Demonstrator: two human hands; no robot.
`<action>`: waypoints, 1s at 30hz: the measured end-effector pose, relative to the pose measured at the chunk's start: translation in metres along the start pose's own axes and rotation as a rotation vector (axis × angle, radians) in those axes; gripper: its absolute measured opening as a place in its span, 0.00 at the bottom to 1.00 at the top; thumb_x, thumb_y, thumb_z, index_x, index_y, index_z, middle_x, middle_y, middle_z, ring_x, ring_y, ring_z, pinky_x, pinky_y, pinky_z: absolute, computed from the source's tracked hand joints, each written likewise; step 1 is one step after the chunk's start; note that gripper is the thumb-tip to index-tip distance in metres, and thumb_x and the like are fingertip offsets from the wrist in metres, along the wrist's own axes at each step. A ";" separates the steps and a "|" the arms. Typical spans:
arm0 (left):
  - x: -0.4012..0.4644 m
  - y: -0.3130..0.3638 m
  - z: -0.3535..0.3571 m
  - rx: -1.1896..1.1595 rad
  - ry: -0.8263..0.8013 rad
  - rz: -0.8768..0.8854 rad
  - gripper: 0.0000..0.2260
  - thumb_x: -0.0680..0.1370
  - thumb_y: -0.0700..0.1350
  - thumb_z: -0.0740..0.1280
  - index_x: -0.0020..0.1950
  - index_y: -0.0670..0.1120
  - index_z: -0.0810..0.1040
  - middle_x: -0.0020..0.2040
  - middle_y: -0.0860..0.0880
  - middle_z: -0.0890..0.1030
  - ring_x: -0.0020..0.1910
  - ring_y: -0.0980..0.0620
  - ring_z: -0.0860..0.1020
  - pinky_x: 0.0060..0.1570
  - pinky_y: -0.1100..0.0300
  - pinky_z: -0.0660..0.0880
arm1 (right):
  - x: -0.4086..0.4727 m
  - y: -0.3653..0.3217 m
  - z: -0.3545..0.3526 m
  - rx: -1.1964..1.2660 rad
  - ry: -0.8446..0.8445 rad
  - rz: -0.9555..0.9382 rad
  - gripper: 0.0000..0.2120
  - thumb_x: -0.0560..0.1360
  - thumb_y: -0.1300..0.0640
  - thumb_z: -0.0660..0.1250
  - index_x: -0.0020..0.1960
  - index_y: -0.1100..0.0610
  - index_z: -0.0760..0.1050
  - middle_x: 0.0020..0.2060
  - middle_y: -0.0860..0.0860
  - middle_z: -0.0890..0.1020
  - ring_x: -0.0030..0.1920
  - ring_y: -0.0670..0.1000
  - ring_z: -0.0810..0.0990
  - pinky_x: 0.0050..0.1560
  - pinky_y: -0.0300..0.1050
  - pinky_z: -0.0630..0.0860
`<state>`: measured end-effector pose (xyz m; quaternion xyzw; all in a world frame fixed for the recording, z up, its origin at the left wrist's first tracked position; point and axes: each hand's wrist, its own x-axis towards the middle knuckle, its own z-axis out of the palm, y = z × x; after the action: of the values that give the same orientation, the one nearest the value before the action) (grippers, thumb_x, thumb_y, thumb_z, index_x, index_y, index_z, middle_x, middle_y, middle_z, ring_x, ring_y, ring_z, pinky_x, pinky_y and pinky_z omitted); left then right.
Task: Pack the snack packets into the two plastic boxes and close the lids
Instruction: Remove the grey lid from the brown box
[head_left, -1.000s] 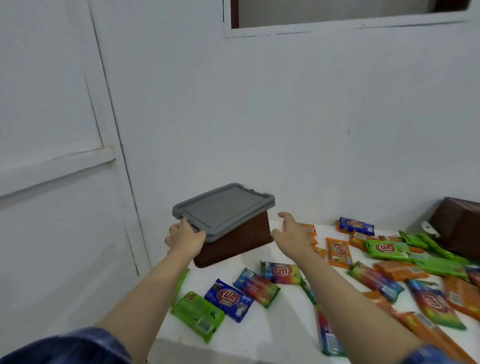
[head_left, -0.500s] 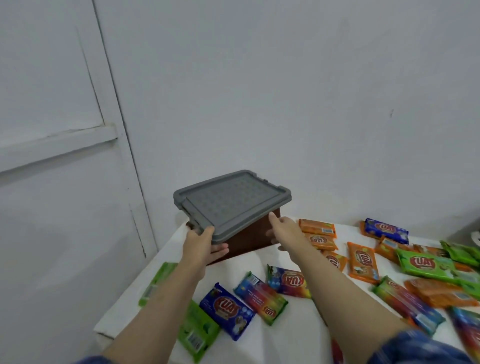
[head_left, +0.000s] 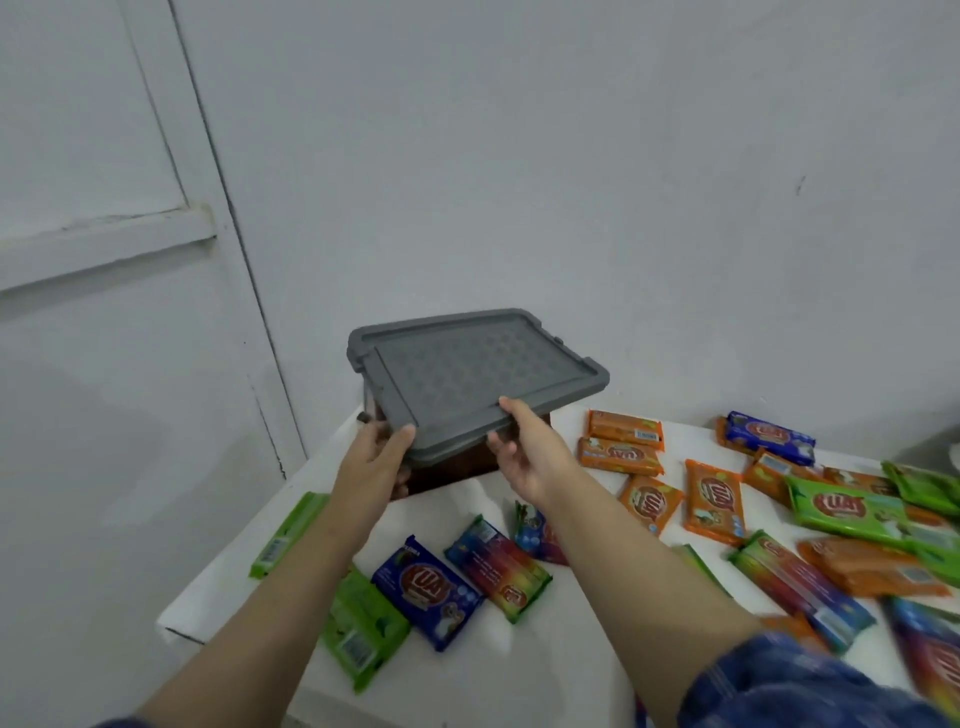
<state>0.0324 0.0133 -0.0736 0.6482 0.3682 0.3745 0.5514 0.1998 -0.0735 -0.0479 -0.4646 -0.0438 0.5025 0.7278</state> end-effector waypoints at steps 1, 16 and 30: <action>0.000 0.003 0.003 0.067 -0.007 0.052 0.08 0.78 0.56 0.64 0.51 0.54 0.76 0.34 0.58 0.79 0.29 0.63 0.76 0.28 0.68 0.72 | -0.003 -0.002 -0.002 0.074 0.000 -0.016 0.20 0.76 0.56 0.70 0.65 0.61 0.73 0.46 0.56 0.82 0.25 0.47 0.78 0.19 0.32 0.71; 0.005 -0.020 0.027 0.592 0.268 0.263 0.17 0.74 0.38 0.66 0.63 0.44 0.75 0.64 0.41 0.69 0.63 0.39 0.65 0.64 0.47 0.64 | -0.028 -0.007 -0.106 0.551 0.442 -0.361 0.21 0.78 0.56 0.67 0.69 0.57 0.68 0.61 0.57 0.78 0.37 0.50 0.80 0.26 0.36 0.77; 0.013 -0.022 0.018 0.457 0.404 0.131 0.16 0.72 0.35 0.61 0.58 0.45 0.74 0.61 0.42 0.72 0.61 0.40 0.69 0.58 0.41 0.66 | -0.029 -0.031 -0.092 -0.799 0.605 0.211 0.25 0.81 0.39 0.54 0.40 0.60 0.70 0.27 0.51 0.70 0.22 0.46 0.65 0.20 0.37 0.64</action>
<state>0.0532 0.0193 -0.0965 0.6902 0.5024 0.4380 0.2817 0.2563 -0.1561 -0.0658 -0.8331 0.0275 0.3603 0.4188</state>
